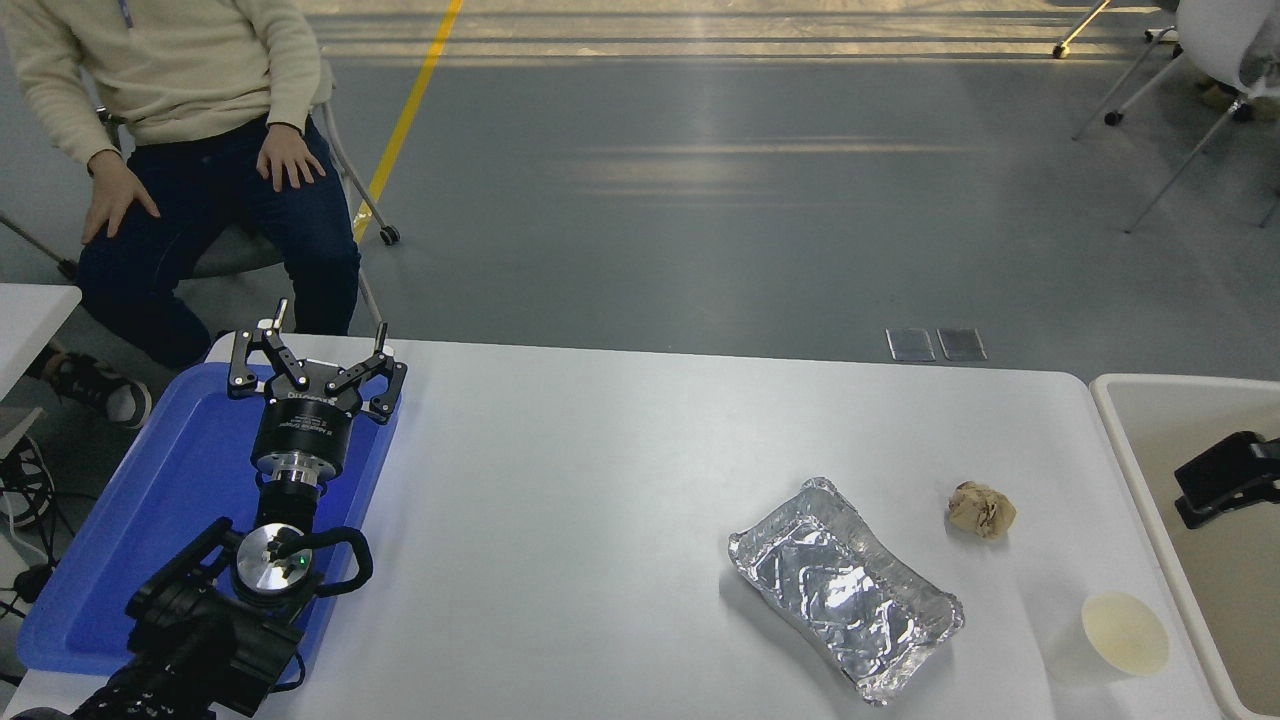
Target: Pick up paper cup place in dustbin
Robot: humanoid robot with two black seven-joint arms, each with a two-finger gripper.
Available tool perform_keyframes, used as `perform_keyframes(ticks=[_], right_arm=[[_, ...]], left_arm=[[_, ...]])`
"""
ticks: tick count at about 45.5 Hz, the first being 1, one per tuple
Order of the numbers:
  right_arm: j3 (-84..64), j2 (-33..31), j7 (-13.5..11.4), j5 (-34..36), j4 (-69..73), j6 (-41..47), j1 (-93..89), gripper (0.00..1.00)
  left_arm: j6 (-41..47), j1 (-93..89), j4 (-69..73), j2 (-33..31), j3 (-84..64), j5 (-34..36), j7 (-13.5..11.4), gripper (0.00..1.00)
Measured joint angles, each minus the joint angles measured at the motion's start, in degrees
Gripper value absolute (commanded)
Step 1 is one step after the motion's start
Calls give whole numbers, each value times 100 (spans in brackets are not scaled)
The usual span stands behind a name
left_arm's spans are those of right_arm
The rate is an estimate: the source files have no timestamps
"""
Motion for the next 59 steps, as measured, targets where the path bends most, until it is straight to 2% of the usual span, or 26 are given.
perform_keyframes(ticks=[12, 24, 42, 59], right_arm=[[440, -487, 6, -335, -545, -410, -1190, 100], [1500, -812, 6, -672, -1234, -673, -2664, 100], [2887, -840, 25, -803, -2064, -947, -4519, 100], [3389, -654, 31, -825, -2554, -1267, -5493, 100]], left_arm=[[1, 0, 0, 1, 0, -1, 0, 100], [1, 0, 0, 0, 0, -1, 0, 100], [1, 0, 0, -1, 0, -1, 0, 100], [1, 0, 0, -1, 0, -1, 0, 100]])
